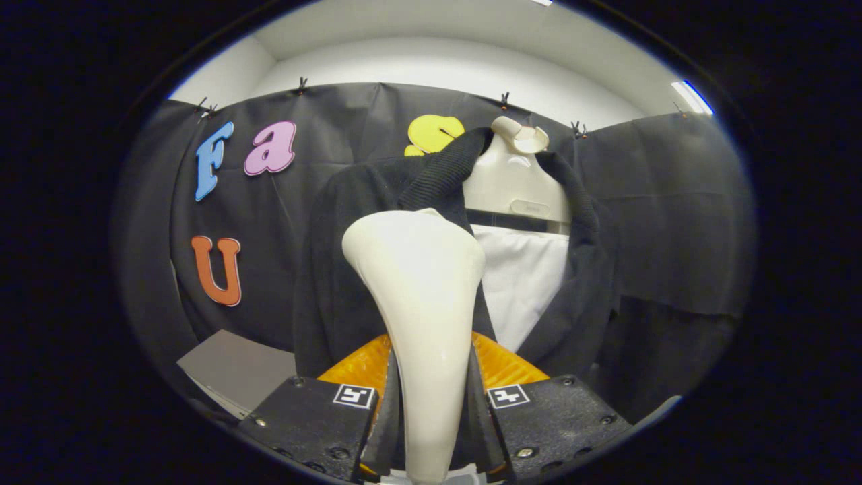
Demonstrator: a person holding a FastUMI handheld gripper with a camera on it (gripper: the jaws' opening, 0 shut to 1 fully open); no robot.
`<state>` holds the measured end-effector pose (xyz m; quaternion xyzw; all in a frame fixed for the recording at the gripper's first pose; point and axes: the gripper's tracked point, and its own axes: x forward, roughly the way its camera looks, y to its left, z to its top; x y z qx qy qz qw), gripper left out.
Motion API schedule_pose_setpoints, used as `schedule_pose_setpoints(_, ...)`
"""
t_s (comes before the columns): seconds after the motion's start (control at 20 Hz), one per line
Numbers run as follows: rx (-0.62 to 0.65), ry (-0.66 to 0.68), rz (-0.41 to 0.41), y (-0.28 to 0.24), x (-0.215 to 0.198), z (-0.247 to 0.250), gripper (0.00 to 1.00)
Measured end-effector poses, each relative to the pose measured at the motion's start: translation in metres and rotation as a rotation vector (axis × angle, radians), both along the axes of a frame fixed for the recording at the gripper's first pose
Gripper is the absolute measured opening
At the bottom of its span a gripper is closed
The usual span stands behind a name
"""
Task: Iron the clothes twice with a garment steamer, once on the left side and once on the right side.
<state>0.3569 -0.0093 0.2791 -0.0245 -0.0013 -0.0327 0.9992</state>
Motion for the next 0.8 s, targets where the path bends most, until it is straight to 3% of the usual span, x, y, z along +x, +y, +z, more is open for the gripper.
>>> schedule_pose_setpoints(0.8, 0.004, 0.100, 0.005, -0.008, 0.009, -0.056, 0.48)
